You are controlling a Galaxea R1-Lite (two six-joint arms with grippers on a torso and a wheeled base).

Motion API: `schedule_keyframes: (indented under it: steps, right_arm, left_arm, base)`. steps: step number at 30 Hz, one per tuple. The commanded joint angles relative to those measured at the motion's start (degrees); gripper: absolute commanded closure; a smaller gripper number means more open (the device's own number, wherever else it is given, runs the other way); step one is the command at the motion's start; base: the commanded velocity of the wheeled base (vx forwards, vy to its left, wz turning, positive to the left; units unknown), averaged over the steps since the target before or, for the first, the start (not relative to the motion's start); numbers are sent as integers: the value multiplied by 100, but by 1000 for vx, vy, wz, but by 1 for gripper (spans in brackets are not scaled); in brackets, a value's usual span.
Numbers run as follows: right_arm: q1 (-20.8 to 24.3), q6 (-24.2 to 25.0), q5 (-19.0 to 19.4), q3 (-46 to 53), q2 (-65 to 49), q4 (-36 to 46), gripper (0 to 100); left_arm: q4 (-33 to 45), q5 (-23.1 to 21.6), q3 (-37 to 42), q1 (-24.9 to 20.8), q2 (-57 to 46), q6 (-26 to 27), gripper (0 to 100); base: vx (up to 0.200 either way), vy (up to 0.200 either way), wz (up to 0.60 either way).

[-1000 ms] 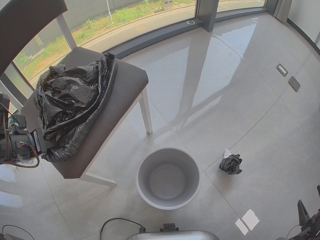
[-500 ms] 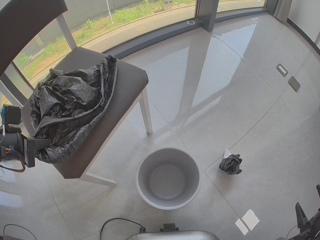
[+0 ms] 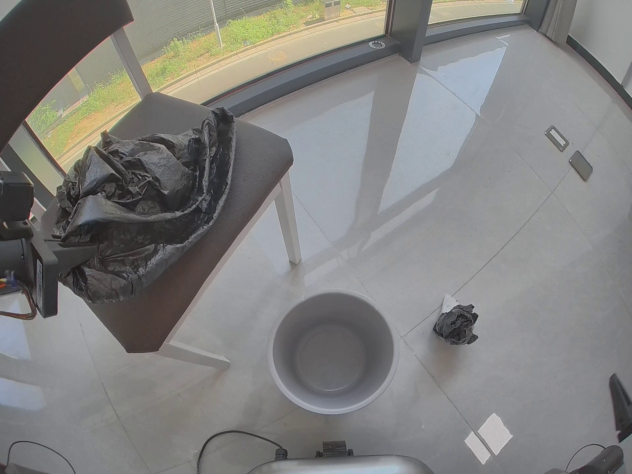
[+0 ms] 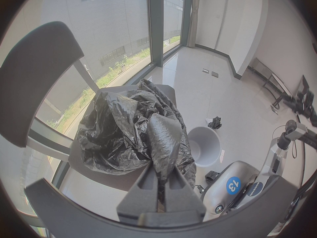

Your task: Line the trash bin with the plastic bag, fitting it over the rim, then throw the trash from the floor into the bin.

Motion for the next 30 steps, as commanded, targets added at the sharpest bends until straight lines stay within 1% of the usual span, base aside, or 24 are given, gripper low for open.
schedule_keyframes:
  steps: [1, 2, 3, 4, 5, 6, 7, 9, 11, 16, 17, 19, 20, 21, 23, 24, 27, 28, 30]
  right_arm:
    - [39, 430, 603, -1211, 1638, 479, 0]
    - [39, 430, 603, -1211, 1638, 479, 0]
    - [48, 482, 709, -1193, 1734, 707, 0]
    - [48, 482, 709, -1193, 1734, 707, 0]
    - [57, 553, 876, -1176, 1998, 883, 0]
    - [66, 570, 1060, -1176, 2165, 892, 0]
    - [83, 579, 1342, -1167, 2367, 900, 0]
    - [83, 579, 1667, -1097, 2666, 857, 0]
    - [83, 570, 1843, -1079, 2938, 795, 0]
    - [92, 482, 1983, -1044, 3431, 619, 0]
    - [92, 438, 2062, -1026, 3589, 496, 0]
    - [92, 430, 2089, -1026, 3809, 268, 0]
    - [92, 430, 2097, -1026, 3844, 224, 0]
    - [83, 438, 2133, -1018, 4072, -93, 0]
    - [83, 438, 2168, -1009, 4318, -392, 0]
    - [83, 430, 2168, -1009, 4485, -523, 0]
    - [83, 412, 2220, -1026, 4740, -646, 0]
    - [83, 377, 2326, -1044, 4872, -655, 0]
    - [83, 307, 2440, -1070, 4995, -655, 0]
  left_arm:
    - [15, 527, -365, -1055, -18, 65, 100]
    - [15, 527, -365, -1055, -18, 65, 100]
    - [15, 677, -567, -1327, 44, 13, 100]
    - [6, 712, -699, -1485, 114, -31, 100]
    - [6, 712, -804, -1608, 167, -75, 100]
    - [6, 712, -901, -1740, 202, -128, 100]
    - [6, 712, -1006, -1890, 237, -181, 100]
    - [15, 721, -1156, -2092, 307, -242, 100]
    - [32, 721, -1287, -2276, 343, -242, 100]
    - [32, 712, -1305, -2540, 325, -269, 100]
    - [32, 686, -1270, -2663, 299, -321, 100]
    - [15, 677, -1235, -2900, 290, -480, 100]
    - [15, 668, -1235, -2918, 290, -488, 100]
    - [23, 624, -1217, -3226, 272, -743, 100]
    - [-3, 563, -1147, -3472, 255, -945, 100]
    - [-29, 510, -1068, -3577, 246, -1033, 100]
    - [-56, 316, -989, -3639, 237, -1068, 100]
    - [-91, 141, -971, -3709, 228, -1077, 100]
    - [-117, 9, -945, -3770, 220, -1104, 100]
  base:
    - [0, 0, 0]
    - [0, 0, 0]
    - [0, 0, 0]
    - [0, 0, 0]
    - [0, 0, 0]
    - [0, 0, 0]
    - [0, 0, 0]
    - [0, 0, 0]
    - [0, 0, 0]
    - [0, 0, 0]
    - [0, 0, 0]
    - [0, 0, 0]
    - [0, 0, 0]
    - [0, 0, 0]
    - [0, 0, 0]
    - [0, 0, 0]
    - [0, 0, 0]
    - [0, 0, 0]
    - [0, 0, 0]
